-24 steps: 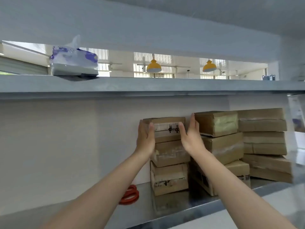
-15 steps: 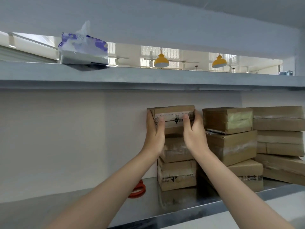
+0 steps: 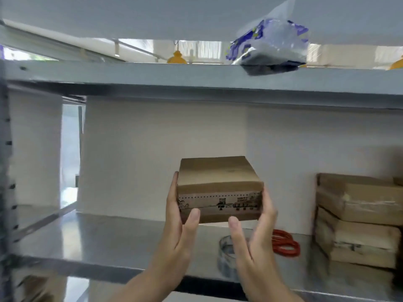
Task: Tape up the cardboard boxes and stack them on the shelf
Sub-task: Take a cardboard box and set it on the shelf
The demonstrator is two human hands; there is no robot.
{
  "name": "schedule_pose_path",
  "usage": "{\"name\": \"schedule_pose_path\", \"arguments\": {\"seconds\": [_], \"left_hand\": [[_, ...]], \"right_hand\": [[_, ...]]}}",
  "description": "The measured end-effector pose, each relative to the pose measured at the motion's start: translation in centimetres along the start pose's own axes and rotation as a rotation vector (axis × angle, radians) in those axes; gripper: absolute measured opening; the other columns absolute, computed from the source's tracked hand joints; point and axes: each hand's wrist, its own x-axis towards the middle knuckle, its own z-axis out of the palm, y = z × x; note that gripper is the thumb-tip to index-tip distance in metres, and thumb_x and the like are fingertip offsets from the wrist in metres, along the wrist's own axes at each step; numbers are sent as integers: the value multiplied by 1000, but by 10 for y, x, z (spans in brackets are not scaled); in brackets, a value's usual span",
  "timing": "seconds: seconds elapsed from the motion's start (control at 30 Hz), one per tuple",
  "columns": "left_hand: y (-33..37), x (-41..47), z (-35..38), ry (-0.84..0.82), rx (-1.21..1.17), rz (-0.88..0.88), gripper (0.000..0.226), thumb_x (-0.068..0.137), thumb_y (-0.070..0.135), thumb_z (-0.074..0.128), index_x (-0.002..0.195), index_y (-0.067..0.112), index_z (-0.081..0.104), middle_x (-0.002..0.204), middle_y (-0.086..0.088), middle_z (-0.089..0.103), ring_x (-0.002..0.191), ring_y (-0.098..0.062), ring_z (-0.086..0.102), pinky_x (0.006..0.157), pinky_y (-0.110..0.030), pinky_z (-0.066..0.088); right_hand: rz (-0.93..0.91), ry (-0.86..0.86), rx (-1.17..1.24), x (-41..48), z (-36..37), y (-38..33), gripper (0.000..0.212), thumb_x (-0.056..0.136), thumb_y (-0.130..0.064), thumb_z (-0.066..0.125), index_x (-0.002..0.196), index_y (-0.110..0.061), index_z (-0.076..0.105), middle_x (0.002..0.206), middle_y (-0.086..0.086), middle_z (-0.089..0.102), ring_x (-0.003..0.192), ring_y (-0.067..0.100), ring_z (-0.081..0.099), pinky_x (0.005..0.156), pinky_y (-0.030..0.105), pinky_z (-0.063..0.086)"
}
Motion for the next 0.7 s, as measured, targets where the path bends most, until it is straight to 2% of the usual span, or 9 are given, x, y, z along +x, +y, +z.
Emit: {"name": "schedule_pose_path", "arguments": {"seconds": [0.13, 0.2, 0.3, 0.43, 0.5, 0.6, 0.7], "left_hand": [[-11, -22, -73, 42, 45, -9, 69, 100, 39, 39, 159, 32, 3, 162, 21, 21, 150, -4, 21, 115, -15, 26], [-18, -34, -101, 72, 75, -22, 66, 103, 35, 40, 159, 28, 5, 163, 20, 20, 151, -4, 19, 115, -15, 24], [-30, -51, -137, 86, 103, -60, 66, 102, 27, 42, 159, 30, 8, 162, 23, 22, 149, -1, 23, 111, -10, 29], [-47, -63, -177, 72, 141, -143, 67, 98, 31, 44, 157, 37, 13, 158, 25, 29, 146, -1, 29, 108, -9, 33], [-56, -64, -191, 61, 166, -174, 66, 98, 29, 47, 157, 36, 18, 157, 21, 34, 146, -5, 33, 110, -14, 34], [-65, -67, -201, 55, 168, -202, 65, 98, 33, 52, 156, 30, 23, 155, 14, 40, 144, -11, 39, 112, -26, 39], [-62, -62, -210, 47, 121, -320, 56, 97, 51, 50, 149, 36, 33, 145, 23, 49, 135, 0, 46, 107, -23, 44]], "right_hand": [[40, -39, 22, -24, 73, 1, 83, 92, -56, 48, 156, -33, 0, 157, -24, 21, 145, -1, 28, 113, 10, 26], [41, -49, 31, -36, 102, 2, 84, 92, -52, 51, 157, -29, 3, 158, -24, 23, 145, 3, 30, 115, 16, 27], [93, -85, 49, -54, 135, 1, 80, 90, -45, 53, 155, -38, 7, 153, -32, 27, 142, -1, 34, 112, 13, 30], [241, -150, 51, -70, 161, 1, 76, 84, -58, 53, 147, -59, 9, 146, -37, 29, 138, -7, 35, 103, 3, 32], [299, -168, 17, -74, 169, 3, 78, 81, -61, 52, 146, -60, 8, 146, -38, 27, 138, -10, 33, 102, 1, 30], [402, -197, -18, -76, 172, 0, 80, 77, -67, 51, 144, -63, 8, 136, -50, 20, 132, -19, 32, 95, -4, 29], [473, -185, -11, -66, 165, -9, 82, 70, -87, 43, 142, -56, 20, 127, -50, 27, 127, -21, 36, 91, -5, 32]]}}
